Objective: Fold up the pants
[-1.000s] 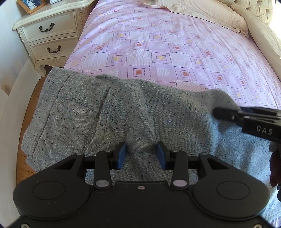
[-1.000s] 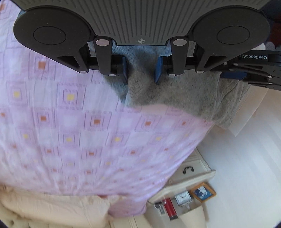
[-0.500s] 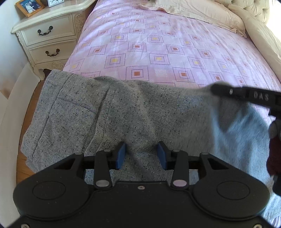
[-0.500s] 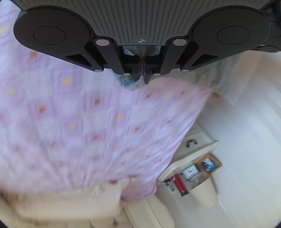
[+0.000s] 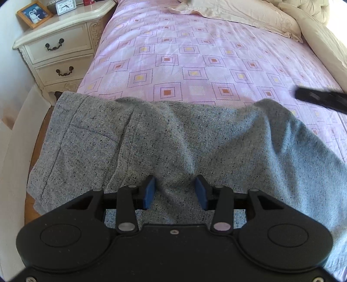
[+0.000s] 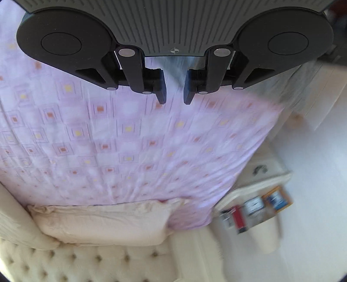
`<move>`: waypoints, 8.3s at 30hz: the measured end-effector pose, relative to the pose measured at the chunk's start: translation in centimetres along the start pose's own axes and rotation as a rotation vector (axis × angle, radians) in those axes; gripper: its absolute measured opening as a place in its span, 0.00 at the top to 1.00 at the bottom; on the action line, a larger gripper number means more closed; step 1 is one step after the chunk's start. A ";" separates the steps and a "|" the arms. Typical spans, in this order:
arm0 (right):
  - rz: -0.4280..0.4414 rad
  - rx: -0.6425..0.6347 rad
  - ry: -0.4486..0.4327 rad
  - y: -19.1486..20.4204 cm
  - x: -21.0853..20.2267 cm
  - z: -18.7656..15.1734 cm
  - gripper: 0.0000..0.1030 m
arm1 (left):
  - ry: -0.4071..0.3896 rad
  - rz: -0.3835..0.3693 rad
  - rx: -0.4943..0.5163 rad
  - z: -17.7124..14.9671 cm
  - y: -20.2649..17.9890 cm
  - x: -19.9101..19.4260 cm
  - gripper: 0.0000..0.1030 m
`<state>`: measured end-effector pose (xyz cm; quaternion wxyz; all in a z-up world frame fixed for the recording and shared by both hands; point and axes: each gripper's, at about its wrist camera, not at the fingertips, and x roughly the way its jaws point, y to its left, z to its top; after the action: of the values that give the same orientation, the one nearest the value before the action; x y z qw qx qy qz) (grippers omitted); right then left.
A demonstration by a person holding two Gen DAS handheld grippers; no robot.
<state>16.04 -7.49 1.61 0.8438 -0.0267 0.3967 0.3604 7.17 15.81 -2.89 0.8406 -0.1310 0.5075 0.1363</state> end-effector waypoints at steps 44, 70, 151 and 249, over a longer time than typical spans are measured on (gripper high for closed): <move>-0.357 -0.010 0.147 -6.6 -15.5 -5.7 0.82 | 0.086 0.007 0.446 -3.6 -9.1 -1.1 0.50; -0.794 0.303 -0.033 -27.0 -22.9 -20.7 0.76 | -0.115 -0.043 0.470 -9.0 -16.6 -2.4 0.50; -0.345 0.528 -0.295 -22.4 -27.5 -16.2 0.88 | 0.220 -0.363 0.554 -9.3 -37.1 -1.8 0.54; 0.008 0.081 0.201 6.4 -1.0 -9.2 0.62 | 0.269 -0.271 -0.472 -2.3 19.2 -1.2 0.43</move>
<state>5.66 -6.39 -2.47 0.7988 -0.0271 0.4936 0.3429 -2.25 32.72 -4.46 0.7228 -0.4060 0.5465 0.1184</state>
